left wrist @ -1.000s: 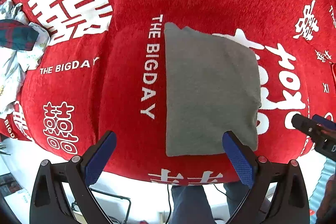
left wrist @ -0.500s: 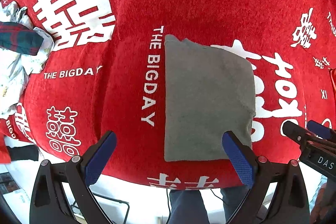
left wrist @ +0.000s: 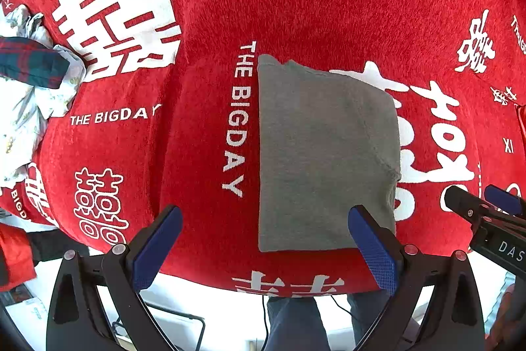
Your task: Fold small clothes
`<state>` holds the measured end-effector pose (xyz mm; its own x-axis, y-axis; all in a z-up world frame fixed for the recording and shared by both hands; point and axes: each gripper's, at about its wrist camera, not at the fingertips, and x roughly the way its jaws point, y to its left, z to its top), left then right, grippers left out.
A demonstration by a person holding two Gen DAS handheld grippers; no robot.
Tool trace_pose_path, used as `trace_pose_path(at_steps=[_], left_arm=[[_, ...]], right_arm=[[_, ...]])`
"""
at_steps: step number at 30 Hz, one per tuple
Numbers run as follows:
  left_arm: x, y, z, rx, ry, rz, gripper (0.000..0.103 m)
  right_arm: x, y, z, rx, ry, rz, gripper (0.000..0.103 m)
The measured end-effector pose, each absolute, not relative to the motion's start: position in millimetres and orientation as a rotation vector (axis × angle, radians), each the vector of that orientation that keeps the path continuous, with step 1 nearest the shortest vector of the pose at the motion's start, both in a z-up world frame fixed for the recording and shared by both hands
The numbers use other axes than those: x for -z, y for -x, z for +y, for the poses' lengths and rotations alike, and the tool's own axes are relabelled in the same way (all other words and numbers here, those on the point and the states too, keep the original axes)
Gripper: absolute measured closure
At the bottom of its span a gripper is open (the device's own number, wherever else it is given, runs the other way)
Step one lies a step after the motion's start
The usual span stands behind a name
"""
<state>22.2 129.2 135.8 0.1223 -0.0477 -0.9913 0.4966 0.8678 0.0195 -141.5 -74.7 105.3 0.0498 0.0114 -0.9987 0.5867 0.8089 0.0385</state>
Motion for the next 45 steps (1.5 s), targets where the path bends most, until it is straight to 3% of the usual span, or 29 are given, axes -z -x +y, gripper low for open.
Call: trace_pose_path(at_steps=[45], left_arm=[[-124, -20, 139, 0.445, -0.336, 1.448, 0.002]], right_arm=[[-105, 134, -59, 0.475, -0.446, 1.51, 0.016]])
